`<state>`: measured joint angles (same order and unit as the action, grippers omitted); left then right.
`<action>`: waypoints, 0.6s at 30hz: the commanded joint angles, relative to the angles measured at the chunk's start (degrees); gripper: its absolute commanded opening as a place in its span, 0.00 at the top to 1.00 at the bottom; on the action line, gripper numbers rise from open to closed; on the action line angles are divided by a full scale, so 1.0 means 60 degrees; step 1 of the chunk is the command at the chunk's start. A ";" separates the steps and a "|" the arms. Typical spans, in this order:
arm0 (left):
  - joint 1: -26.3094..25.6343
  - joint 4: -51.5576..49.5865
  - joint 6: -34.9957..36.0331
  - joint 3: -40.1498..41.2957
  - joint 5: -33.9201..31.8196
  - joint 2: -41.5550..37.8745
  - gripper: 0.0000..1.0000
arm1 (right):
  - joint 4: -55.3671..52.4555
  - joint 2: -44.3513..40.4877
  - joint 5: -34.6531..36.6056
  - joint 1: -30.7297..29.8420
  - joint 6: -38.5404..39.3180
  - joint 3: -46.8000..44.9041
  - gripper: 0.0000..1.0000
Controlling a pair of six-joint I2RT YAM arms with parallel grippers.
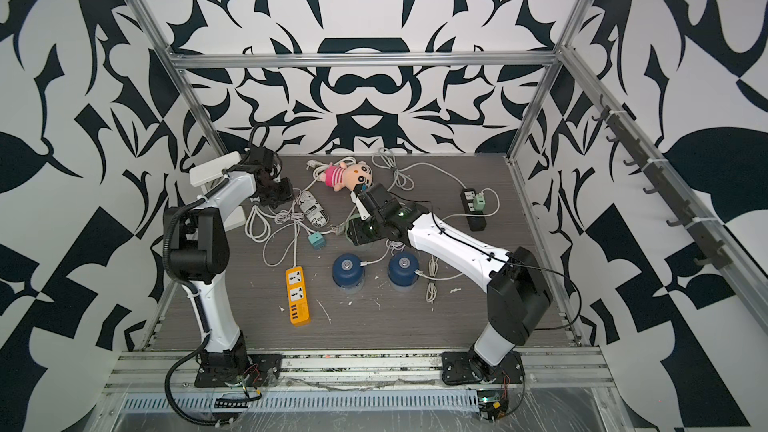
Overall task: Charge the cordless meat grinders
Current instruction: Pick up the charging cable from the center of the board.
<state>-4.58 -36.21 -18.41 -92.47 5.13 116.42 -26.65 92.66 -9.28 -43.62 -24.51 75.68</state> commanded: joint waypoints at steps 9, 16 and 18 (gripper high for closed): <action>-0.0114 -0.0547 0.0552 -0.0648 0.0121 0.0870 0.67 | 0.0437 -0.0312 -0.0284 -0.0030 -0.0249 0.0046 0.53; -0.0302 -0.0795 0.0791 -0.0863 -0.0253 0.1150 0.76 | 0.0429 -0.0371 -0.0217 -0.0040 -0.0252 0.0100 0.53; -0.0306 -0.0763 0.0812 -0.0835 -0.0291 0.1134 0.78 | 0.0430 -0.0350 -0.0237 -0.0040 -0.0255 0.0125 0.54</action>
<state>-6.15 -38.41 -14.48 -96.12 4.32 122.58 -25.41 92.66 -10.37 -43.62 -25.56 75.68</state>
